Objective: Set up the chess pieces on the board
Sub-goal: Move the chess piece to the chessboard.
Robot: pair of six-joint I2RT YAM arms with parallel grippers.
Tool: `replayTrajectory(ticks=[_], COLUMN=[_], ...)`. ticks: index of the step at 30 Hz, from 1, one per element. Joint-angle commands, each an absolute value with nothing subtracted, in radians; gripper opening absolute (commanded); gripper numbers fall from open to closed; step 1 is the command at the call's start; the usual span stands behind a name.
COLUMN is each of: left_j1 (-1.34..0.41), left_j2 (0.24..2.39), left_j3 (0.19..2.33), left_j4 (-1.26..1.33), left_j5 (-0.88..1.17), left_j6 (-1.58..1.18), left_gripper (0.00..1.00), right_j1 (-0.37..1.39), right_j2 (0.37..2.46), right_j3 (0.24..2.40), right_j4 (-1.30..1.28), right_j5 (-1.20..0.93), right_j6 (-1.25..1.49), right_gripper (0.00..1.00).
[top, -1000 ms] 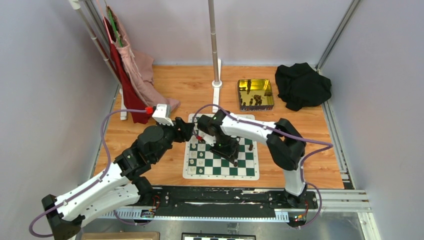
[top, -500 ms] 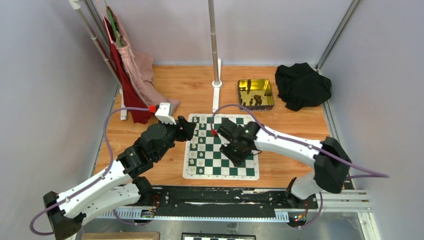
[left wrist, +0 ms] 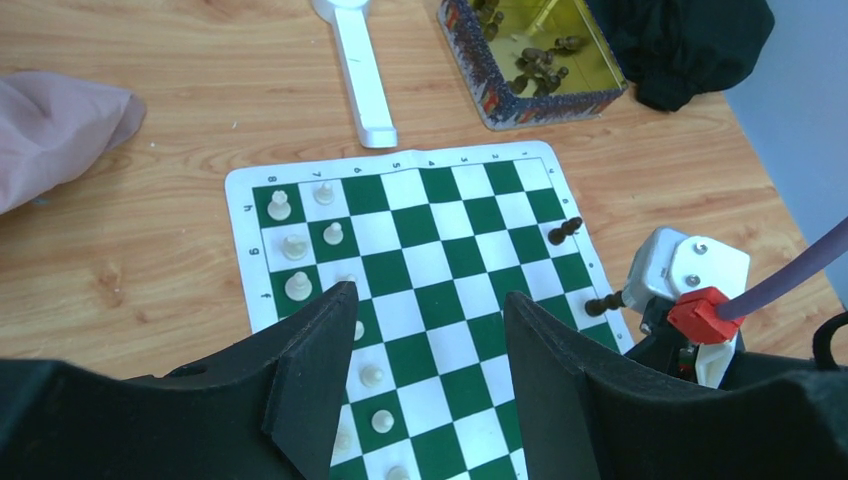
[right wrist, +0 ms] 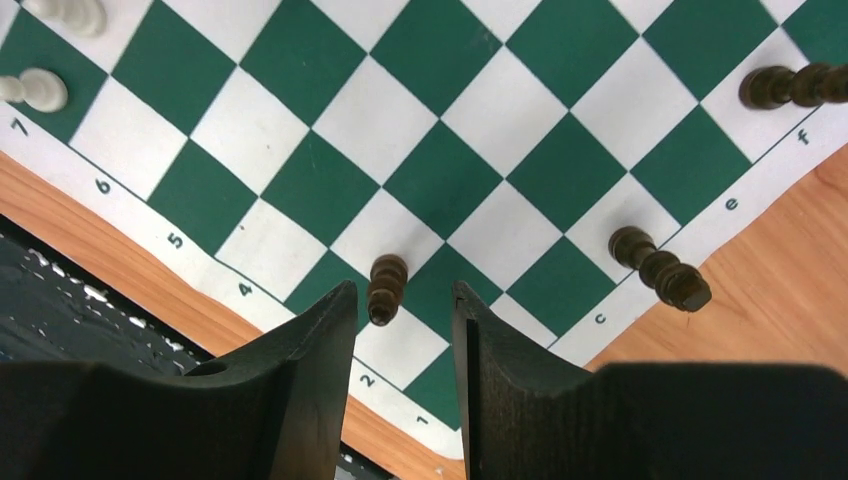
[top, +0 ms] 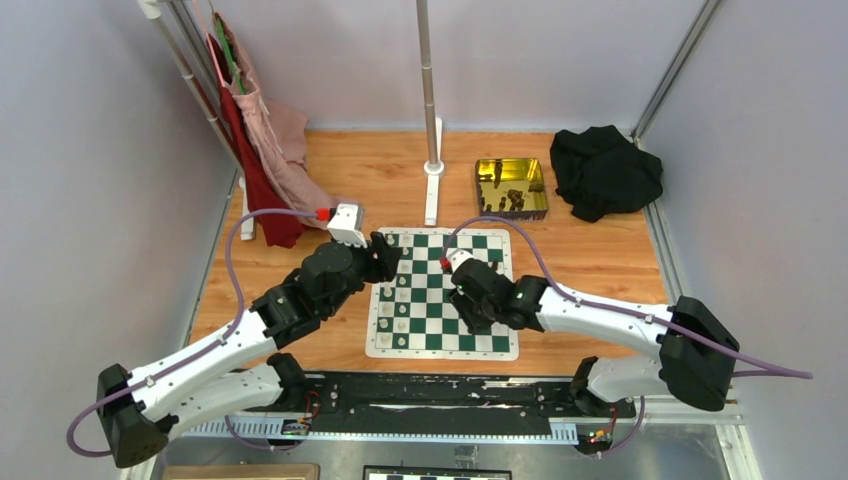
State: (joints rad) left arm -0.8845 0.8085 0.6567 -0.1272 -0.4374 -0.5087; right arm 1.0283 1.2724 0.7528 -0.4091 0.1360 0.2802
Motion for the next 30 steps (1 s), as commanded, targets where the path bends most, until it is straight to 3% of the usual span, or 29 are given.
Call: replayTrajectory(ticks=[1,30], left_j1=[-0.899,-0.902], left_j2=[0.826,0.856], left_j3=[0.692,0.696], left_j4=[-0.085,-0.069], left_j5=[-0.446,-0.442], left_j6=[-0.515,-0.516], left_gripper=[0.61,0.61], right_j1=[1.048,1.066], right_j2=[1.287,1.288], right_j3=[0.746,0.706], right_j4=[-0.341,-0.388], right_j5=[0.178,0.121], right_j6=[0.294,0.353], right_gripper=[0.44,0.35])
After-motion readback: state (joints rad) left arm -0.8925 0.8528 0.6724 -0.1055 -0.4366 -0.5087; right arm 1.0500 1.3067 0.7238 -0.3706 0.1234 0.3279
